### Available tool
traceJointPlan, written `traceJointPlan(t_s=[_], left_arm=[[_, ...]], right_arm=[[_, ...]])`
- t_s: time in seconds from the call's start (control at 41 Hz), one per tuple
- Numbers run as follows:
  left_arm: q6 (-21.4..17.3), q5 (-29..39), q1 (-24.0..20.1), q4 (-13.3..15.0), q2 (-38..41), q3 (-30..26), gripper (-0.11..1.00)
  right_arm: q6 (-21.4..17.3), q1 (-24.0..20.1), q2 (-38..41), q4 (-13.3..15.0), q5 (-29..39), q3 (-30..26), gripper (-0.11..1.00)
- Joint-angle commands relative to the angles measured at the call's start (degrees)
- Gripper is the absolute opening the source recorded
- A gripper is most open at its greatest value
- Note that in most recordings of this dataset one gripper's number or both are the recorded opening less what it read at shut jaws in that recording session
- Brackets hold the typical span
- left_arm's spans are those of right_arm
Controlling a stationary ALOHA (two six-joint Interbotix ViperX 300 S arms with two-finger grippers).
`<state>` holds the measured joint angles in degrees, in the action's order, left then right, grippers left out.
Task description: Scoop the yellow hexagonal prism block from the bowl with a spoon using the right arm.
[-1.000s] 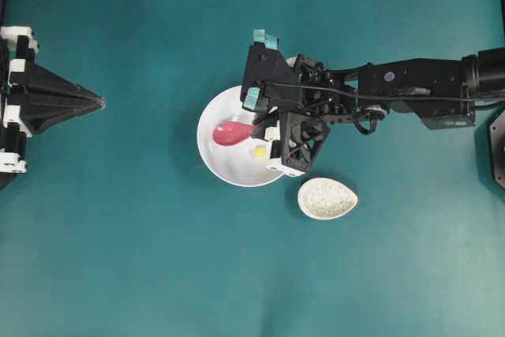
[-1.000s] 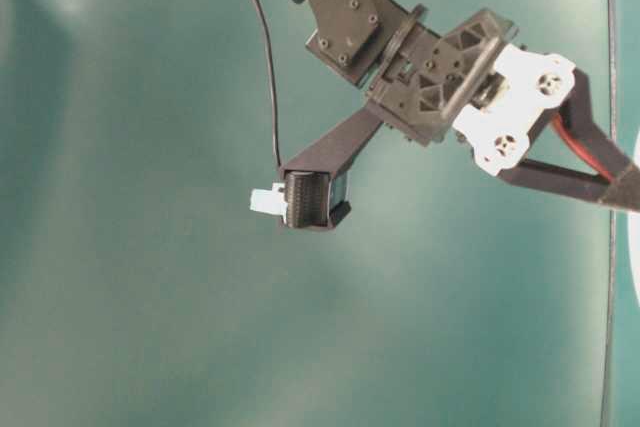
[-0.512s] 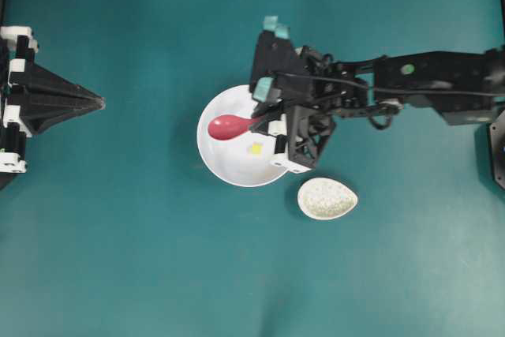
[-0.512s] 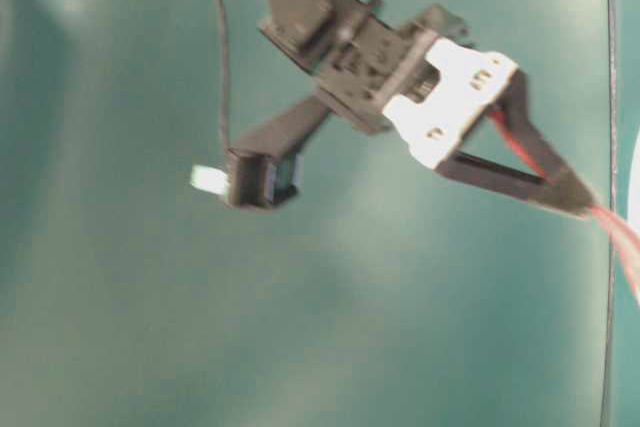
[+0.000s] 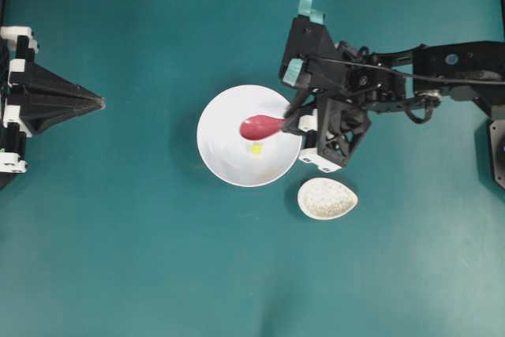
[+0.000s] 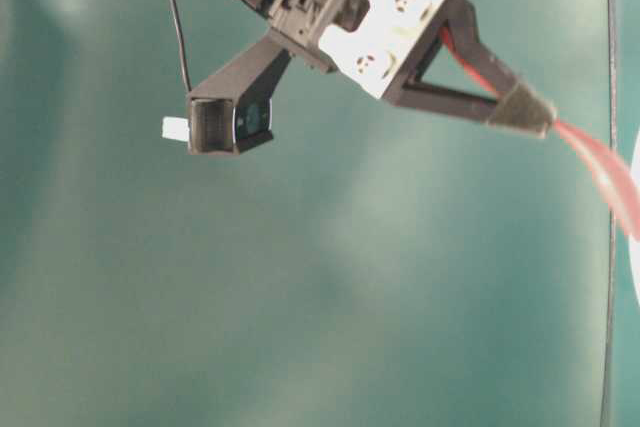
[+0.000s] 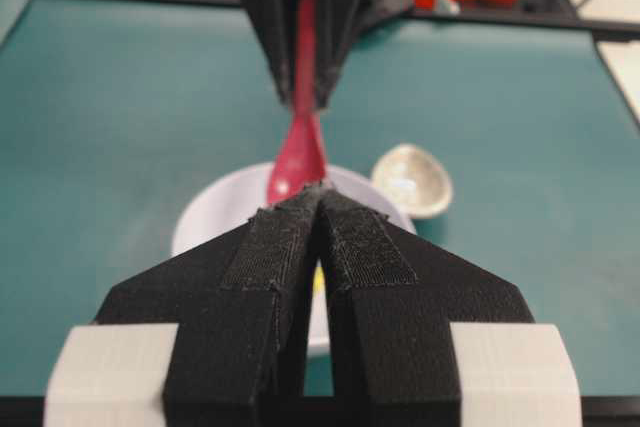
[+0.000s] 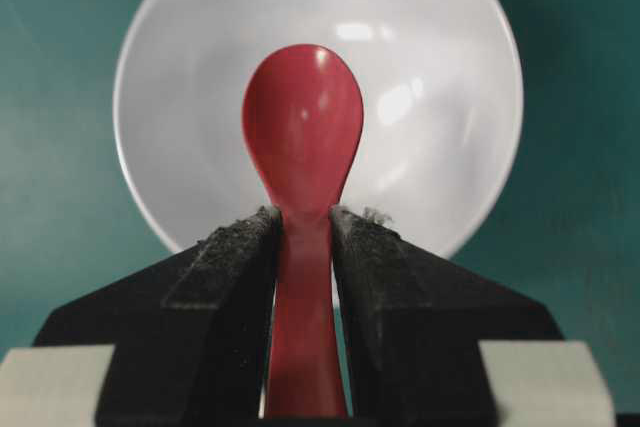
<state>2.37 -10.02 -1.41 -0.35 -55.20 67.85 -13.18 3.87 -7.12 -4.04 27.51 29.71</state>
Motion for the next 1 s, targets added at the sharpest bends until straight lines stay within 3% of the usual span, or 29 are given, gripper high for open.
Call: traceJointPlan(t_s=[0.0, 0.195, 0.488, 0.975], left_arm=[[0.00, -0.70, -0.09, -0.09, 0.44, -1.67, -0.01], [0.00, -0.79, 0.00, -0.09, 0.44, -1.58, -0.01], [0.09, -0.97, 0.00, -0.09, 0.53, -1.58, -0.01], [0.00, -1.05, 0.00, -0.09, 0.44, -1.67, -0.01]], right_arm=[[-0.70, 0.35, -1.49, 0.09, 2.72, -0.62, 0.25], [-0.97, 0.35, -0.97, 0.18, 6.68, -0.62, 0.25], [-1.23, 0.35, 3.52, 0.62, 6.50, -0.97, 0.25], [-0.79, 0.35, 8.35, 0.88, -1.49, -1.67, 0.25]])
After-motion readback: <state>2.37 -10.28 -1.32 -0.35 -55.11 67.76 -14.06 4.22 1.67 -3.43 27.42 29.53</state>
